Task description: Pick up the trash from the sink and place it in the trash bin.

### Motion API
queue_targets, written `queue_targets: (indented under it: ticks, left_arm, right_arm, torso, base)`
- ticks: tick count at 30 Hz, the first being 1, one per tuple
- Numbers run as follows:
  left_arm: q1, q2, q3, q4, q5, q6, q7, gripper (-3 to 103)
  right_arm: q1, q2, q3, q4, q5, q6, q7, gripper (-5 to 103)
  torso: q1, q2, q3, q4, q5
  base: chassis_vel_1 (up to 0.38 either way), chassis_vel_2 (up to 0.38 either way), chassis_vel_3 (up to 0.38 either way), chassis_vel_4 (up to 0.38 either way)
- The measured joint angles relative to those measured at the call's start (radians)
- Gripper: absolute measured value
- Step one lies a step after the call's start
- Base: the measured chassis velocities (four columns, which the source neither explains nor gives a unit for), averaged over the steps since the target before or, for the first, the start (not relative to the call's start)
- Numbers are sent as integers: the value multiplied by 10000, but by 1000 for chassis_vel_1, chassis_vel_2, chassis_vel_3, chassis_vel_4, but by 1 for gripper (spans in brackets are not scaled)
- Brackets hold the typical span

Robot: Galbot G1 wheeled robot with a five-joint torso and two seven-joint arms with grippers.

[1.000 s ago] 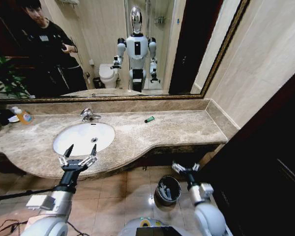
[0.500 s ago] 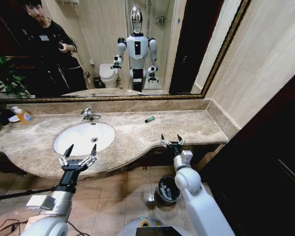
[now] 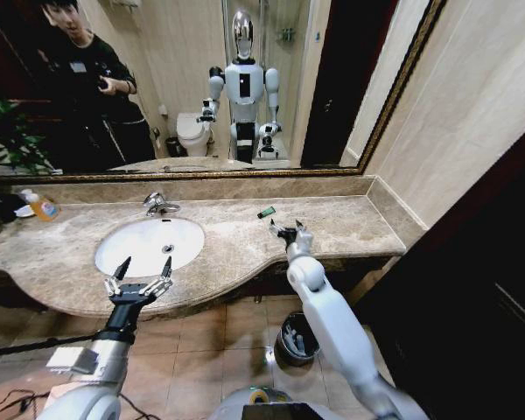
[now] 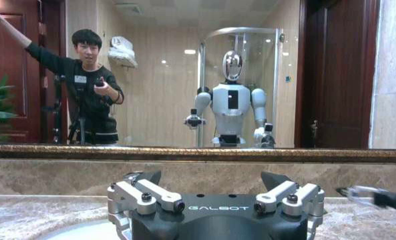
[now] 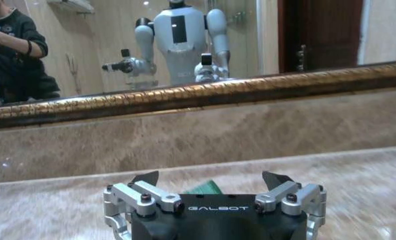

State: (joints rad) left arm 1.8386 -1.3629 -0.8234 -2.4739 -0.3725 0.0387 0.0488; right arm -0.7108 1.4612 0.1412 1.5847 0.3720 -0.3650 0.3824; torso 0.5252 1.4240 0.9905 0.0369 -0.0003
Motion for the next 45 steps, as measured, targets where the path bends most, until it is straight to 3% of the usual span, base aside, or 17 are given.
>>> queue_targets:
  ticks: [17, 34, 45]
  left_arm:
    - [0, 0, 0, 0, 0, 0, 0, 100]
    - [0, 0, 0, 0, 0, 0, 0, 100]
    - [0, 0, 0, 0, 0, 0, 0, 100]
  right_arm:
    - [1950, 1458, 194, -3829, -755, 341, 328, 100]
    - [2712, 1483, 175, -5217, -931, 523, 179, 100]
    - [3556, 1472, 623, -6853, -2124, 933, 47, 100]
  torso:
    - [-1, 1, 0, 0, 3]
    - [-2, 2, -1, -1, 3]
    - [-1, 2, -1, -2, 3]
  base:
    - [0, 0, 0, 0]
    - [0, 0, 0, 0]
    - [0, 0, 0, 0]
